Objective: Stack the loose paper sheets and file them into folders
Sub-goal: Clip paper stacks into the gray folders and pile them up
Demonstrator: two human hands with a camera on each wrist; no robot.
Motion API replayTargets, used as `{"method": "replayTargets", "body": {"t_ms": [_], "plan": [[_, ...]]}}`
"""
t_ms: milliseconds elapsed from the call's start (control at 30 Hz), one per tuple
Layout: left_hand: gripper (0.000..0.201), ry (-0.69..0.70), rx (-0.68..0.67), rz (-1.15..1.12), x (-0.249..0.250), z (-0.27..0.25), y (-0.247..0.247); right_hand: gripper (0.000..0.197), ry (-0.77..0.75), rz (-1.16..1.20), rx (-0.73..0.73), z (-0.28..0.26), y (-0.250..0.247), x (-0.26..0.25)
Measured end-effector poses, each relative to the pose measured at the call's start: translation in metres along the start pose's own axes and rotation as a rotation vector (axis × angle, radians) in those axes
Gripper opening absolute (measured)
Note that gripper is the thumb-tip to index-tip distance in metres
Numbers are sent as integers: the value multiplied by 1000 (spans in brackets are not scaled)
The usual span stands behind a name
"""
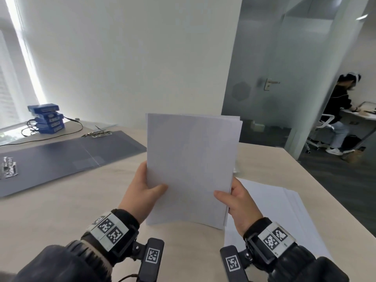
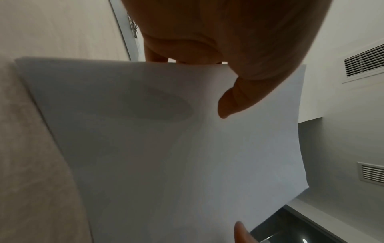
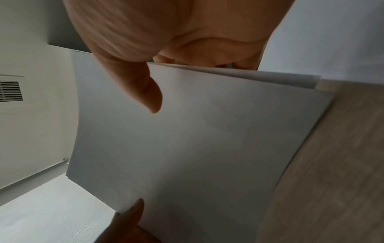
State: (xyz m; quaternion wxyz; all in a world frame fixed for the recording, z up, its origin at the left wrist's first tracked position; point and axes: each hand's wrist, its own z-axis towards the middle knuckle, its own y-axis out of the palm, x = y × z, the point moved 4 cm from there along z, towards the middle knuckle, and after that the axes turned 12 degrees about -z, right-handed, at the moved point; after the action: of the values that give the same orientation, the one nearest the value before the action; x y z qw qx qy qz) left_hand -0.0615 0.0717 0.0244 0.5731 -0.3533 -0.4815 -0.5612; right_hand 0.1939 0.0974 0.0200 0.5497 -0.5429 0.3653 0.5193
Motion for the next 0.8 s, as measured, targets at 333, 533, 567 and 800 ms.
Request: {"method": "replayTargets", "body": {"t_ms": [333, 533, 567, 800], "plan": [[59, -17, 0, -168, -13, -7, 4, 25, 22, 157, 111, -1, -1, 8], [41, -9, 39, -220, -19, -10, 8, 21, 94, 148, 108, -7, -1, 23], [40, -11, 42, -230, -19, -9, 8, 17, 106, 155, 110, -7, -2, 24], [33, -3, 40, -265, -13, -2, 3, 17, 84, 158, 116, 0, -3, 14]]}}
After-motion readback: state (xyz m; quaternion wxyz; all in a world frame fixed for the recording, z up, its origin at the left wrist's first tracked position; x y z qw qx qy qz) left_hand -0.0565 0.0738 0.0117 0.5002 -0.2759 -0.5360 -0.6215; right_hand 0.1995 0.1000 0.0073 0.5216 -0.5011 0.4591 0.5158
